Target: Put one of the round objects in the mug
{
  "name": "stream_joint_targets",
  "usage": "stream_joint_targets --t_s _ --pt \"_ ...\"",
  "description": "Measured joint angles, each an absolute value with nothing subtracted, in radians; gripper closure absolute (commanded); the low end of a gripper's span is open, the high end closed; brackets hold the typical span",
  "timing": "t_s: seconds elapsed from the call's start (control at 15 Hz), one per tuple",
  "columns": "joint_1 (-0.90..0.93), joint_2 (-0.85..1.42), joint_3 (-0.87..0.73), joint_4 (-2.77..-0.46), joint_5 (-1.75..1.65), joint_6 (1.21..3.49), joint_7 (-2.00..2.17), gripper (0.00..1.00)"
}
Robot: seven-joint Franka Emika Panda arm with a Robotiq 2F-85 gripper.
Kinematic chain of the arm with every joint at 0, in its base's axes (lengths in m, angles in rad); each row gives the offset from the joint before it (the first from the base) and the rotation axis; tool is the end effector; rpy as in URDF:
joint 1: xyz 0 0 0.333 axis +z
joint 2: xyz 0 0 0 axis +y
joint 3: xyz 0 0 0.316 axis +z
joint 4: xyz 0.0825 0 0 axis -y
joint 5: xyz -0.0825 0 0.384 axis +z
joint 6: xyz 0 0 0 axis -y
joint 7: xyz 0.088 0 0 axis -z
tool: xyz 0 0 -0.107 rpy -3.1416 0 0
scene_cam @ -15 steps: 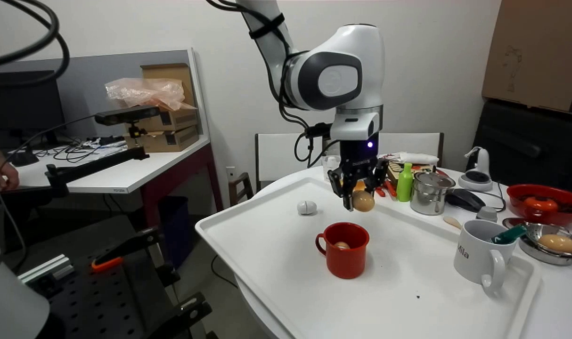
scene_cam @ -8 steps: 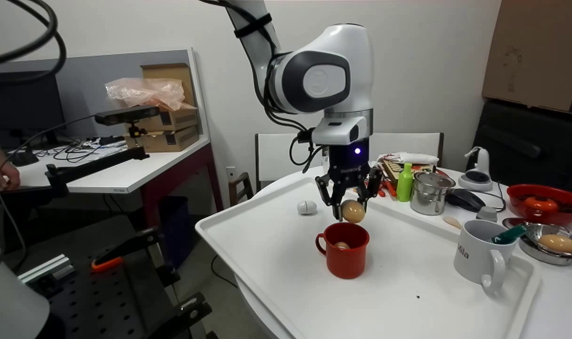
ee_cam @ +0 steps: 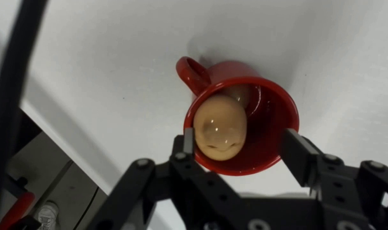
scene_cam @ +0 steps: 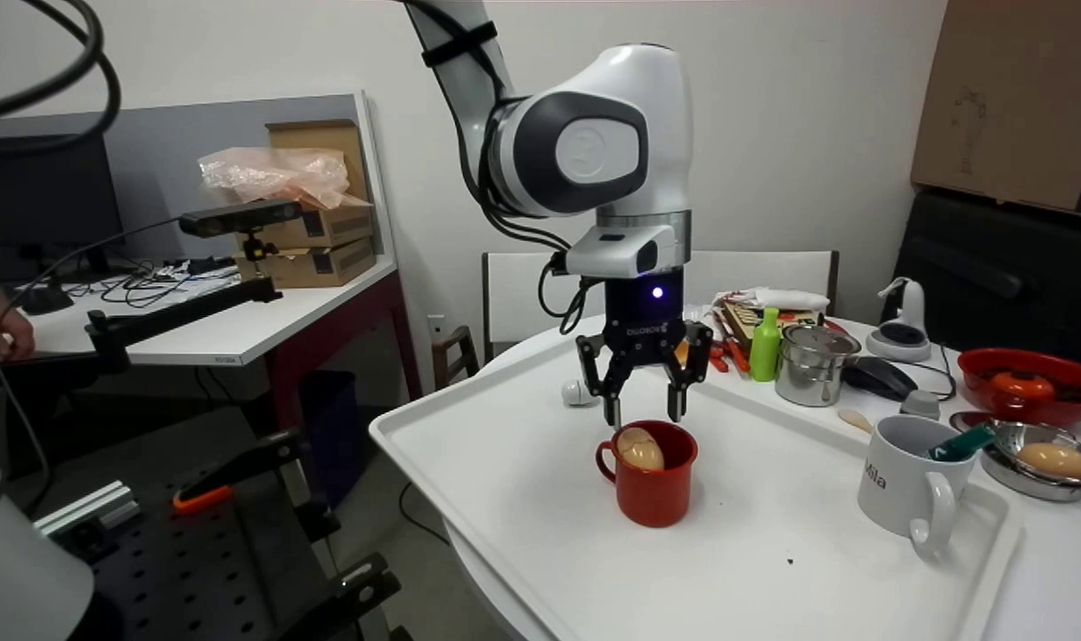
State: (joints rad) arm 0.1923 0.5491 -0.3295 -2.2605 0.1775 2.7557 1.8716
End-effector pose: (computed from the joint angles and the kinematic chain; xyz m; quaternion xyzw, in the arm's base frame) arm 0.5191 -0.0903 0.1285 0.4835 -0.8737 0.0359 0.0389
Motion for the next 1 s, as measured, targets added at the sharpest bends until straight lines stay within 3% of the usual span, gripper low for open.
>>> stream_joint_targets --t_s 0.53,1.0 --pt "0.197 0.542 -0.308 -2.236 0.090 2.756 1.879 0.00" --pt "0.163 0.549 -0.183 -2.156 0.070 2.756 1.734 0.00"
